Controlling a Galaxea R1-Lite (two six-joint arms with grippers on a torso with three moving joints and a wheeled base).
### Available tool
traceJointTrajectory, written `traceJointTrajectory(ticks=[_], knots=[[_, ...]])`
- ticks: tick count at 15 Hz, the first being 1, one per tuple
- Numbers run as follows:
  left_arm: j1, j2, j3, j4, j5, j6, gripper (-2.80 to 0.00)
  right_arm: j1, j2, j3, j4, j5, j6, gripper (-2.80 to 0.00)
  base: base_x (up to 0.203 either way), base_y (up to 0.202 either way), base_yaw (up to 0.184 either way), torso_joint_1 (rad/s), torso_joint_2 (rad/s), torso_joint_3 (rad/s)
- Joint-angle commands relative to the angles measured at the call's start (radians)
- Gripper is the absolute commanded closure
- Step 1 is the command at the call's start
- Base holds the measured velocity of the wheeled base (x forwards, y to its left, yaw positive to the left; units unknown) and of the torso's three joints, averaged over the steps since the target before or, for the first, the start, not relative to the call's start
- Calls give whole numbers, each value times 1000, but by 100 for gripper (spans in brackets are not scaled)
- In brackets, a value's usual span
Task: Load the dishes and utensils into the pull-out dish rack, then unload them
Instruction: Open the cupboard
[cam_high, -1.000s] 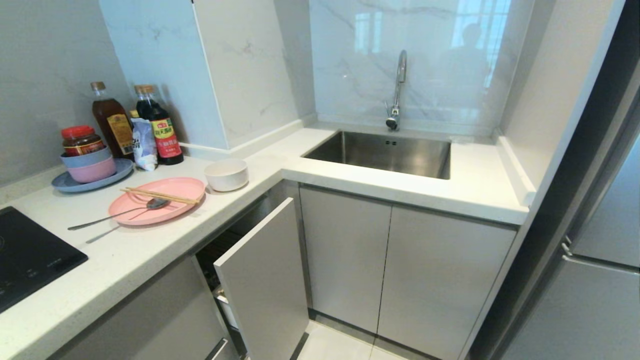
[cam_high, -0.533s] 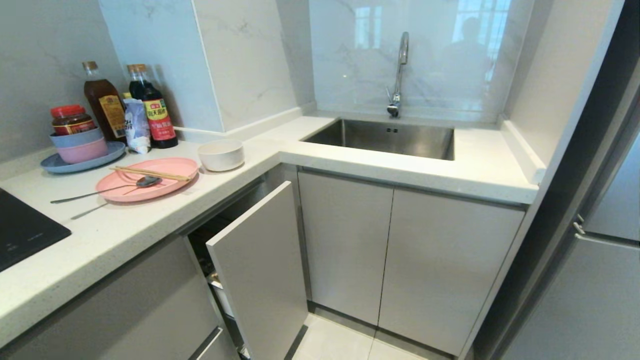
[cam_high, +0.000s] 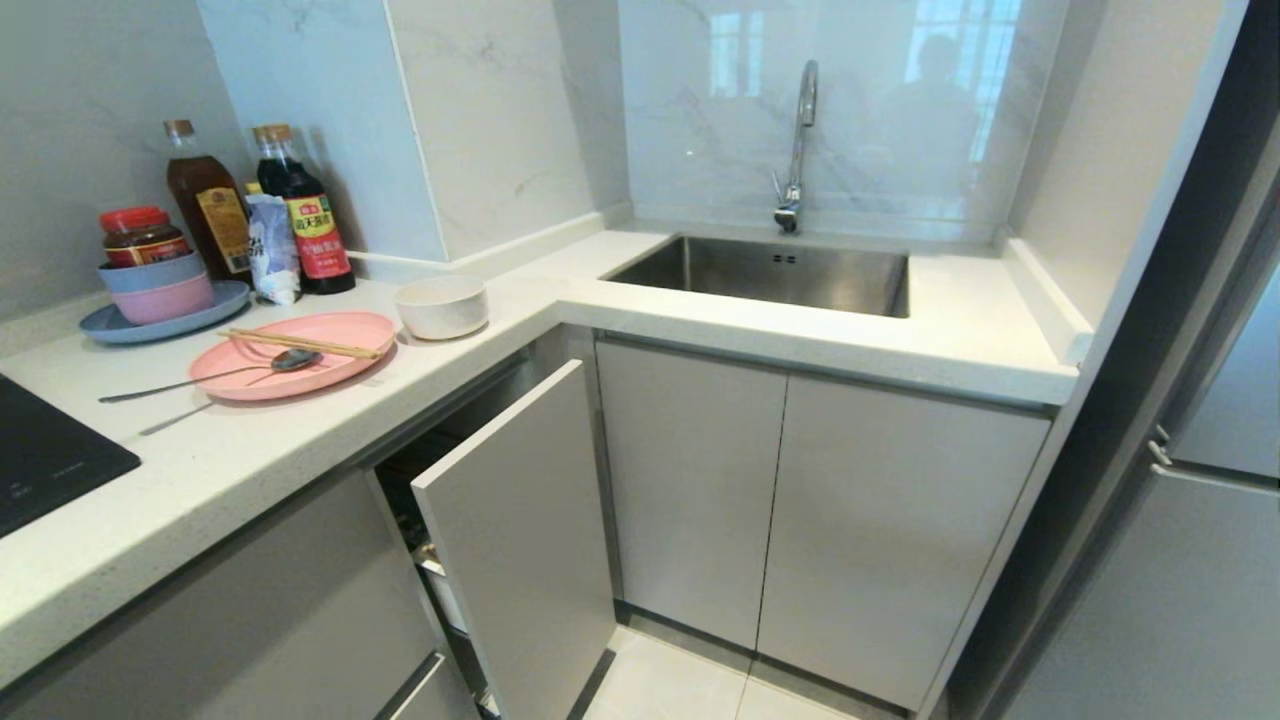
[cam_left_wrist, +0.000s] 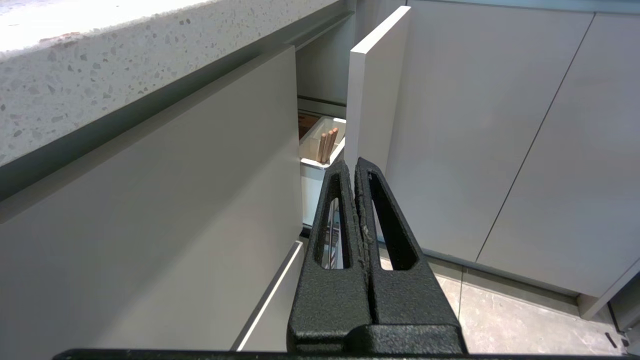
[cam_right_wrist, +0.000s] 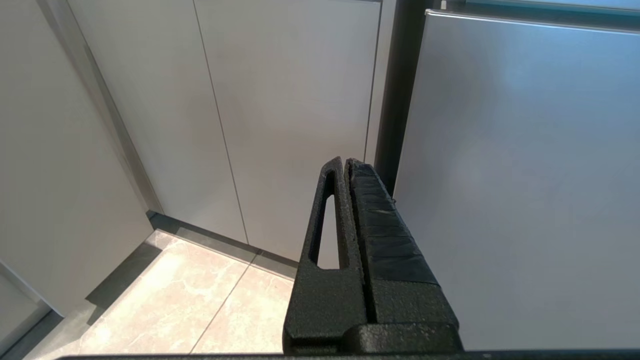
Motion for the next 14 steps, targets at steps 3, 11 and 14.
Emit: traceJointTrajectory(ticks=[3, 11, 14], knots=[[0, 0, 0, 0, 1, 0, 0, 0, 0, 0, -1, 0, 0, 0, 0, 0, 0, 0, 0, 0], [-1, 27, -236, 61, 3, 11, 0, 0, 0, 0, 1, 0, 0, 0, 0, 0, 0, 0, 0, 0], [-1, 180, -646, 203, 25, 14, 0, 0, 0, 0, 0, 0, 0, 0, 0, 0, 0, 0, 0, 0]])
